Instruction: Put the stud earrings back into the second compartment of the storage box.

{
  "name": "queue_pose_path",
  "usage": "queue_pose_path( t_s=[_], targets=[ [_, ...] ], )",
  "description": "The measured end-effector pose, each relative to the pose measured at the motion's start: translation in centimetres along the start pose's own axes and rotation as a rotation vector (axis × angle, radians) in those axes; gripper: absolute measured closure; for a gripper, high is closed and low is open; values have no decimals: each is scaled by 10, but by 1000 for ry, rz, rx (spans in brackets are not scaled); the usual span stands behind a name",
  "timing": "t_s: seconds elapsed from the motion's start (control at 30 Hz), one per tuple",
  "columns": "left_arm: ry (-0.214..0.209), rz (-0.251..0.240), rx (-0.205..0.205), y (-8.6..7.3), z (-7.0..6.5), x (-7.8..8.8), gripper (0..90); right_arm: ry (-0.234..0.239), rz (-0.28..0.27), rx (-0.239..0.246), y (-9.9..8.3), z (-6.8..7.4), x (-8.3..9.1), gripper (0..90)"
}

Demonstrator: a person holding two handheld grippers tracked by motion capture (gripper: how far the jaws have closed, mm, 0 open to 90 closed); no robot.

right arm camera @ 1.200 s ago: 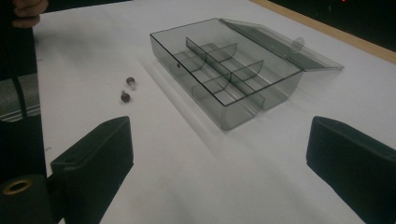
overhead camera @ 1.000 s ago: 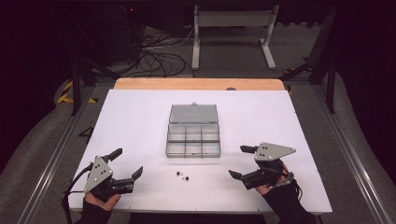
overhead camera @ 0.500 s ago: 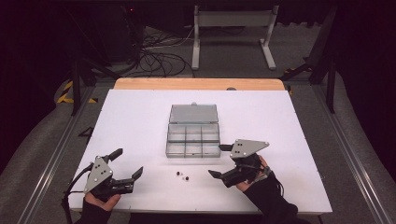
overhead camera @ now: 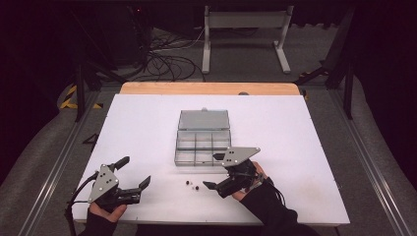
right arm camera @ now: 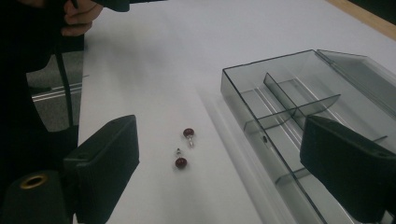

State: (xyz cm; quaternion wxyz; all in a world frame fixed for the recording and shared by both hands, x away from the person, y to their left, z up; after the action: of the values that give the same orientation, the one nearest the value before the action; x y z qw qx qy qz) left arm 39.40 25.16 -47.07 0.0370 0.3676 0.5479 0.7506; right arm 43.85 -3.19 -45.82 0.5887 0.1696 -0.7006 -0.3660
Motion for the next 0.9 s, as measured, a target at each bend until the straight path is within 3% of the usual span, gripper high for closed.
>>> queue_pose_path(
  t_s=[0.43,0.67,0.9],
  targets=[
    [0,-1,4,0,0,0,103,48,25,9,11,8,-25,129],
    [0,-2,3,0,0,0,102,86,52,-28,14,13,-40,271],
    [-3,1,2,0,0,0,102,63,87,-11,14,14,-53,350]
  ],
)
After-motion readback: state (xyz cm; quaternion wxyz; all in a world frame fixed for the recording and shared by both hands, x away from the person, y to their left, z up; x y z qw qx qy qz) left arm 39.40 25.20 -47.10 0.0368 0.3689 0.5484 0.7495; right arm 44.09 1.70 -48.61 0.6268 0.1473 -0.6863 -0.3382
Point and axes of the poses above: each handheld gripper's, and its own axes: x roughly backward along the jaws, y roughly out of its top, z roughly to its left, the point moved 6 cm from there along -x, roughly forward along the jaws, and after that the axes turned 12 degrees about z, right-handed, at the moved point
